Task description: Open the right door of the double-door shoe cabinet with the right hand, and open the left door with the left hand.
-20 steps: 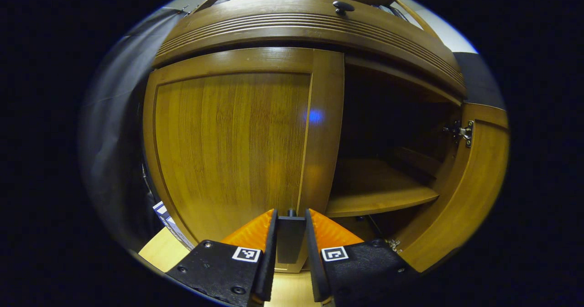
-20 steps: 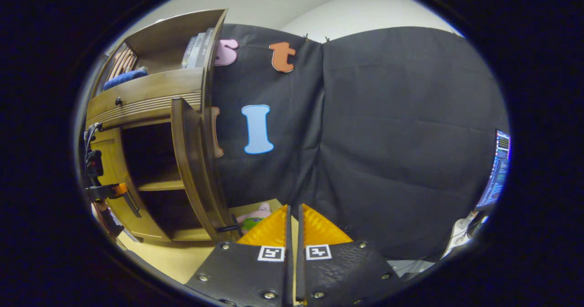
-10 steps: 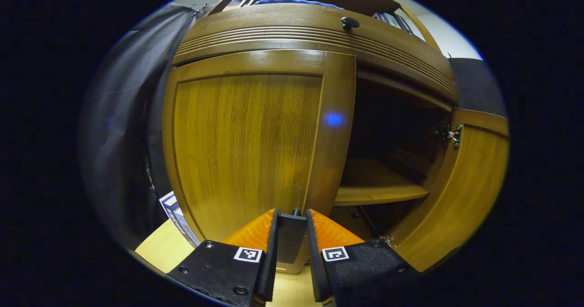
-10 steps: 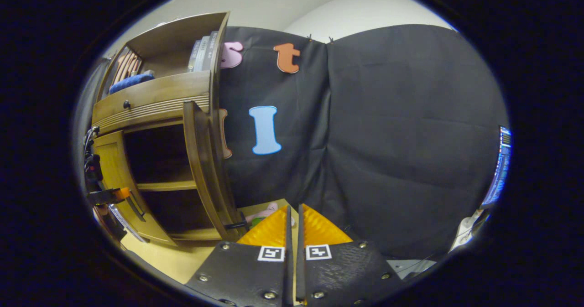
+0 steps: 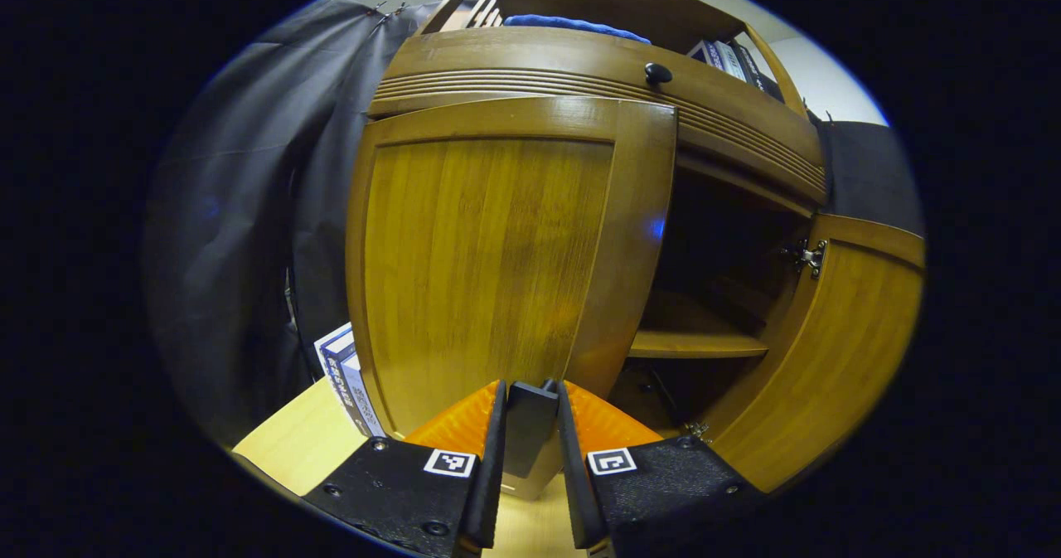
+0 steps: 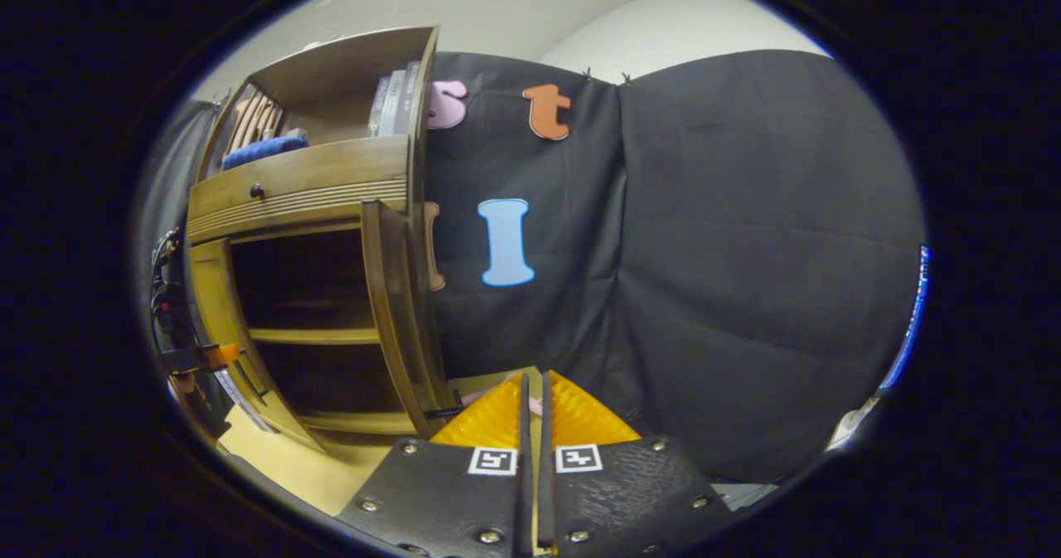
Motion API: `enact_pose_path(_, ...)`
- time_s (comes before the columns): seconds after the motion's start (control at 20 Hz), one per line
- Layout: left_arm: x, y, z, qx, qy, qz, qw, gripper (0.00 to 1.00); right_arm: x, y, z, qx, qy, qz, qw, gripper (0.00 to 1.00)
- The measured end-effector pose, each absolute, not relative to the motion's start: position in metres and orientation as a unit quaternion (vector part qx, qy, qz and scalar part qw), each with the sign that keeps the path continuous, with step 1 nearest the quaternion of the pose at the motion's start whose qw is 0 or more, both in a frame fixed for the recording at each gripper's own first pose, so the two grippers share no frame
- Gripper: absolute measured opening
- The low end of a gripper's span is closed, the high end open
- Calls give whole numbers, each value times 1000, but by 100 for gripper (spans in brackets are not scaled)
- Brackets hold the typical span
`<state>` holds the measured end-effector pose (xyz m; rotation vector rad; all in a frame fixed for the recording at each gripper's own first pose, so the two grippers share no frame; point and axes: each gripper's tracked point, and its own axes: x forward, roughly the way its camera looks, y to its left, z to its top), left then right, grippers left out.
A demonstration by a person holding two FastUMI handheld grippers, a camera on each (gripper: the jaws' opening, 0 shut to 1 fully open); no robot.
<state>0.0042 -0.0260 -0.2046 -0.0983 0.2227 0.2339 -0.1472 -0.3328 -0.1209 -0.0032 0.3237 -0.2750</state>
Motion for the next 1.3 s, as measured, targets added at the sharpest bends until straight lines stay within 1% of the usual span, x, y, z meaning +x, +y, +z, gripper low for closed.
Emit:
enact_pose_path(0.1, -4, -24, -204, -48, 111, 124, 985, 35, -148, -334, -119, -5, 160, -130, 979, 3)
enact_pose_path(0.15, -9, -23, -204, -47, 111, 128, 984, 35, -148, -334, -120, -6, 159, -127, 979, 0)
enact_pose_path(0.2, -12, -21, -203, -48, 110, 132, 984, 35, -148, -334, -119, -6, 158, -125, 979, 3)
enact_pose_path(0.4, -29, -17, -201, -53, 109, 142, 982, 36, -149, -330, -120, 0, 158, -115, 981, 3)
enact_pose_path(0.5, -38, -13, -201, -43, 112, 150, 981, 26, -149, -329, -121, -1, 159, -109, 981, 3)
enact_pose_path(0.65, -50, -9, -198, -43, 111, 161, 980, 19, -151, -327, -125, -4, 162, -101, 982, 3)
enact_pose_path(1.05, -81, 10, -194, -40, 111, 185, 976, 10, -143, -318, -130, 3, 167, -75, 983, 3)
enact_pose_path(1.15, -87, 14, -193, -36, 112, 187, 975, 8, -141, -316, -131, 3, 167, -70, 983, 3)
enact_pose_path(1.3, -99, 25, -190, -34, 110, 192, 975, 10, -138, -313, -133, 6, 169, -63, 984, 3)
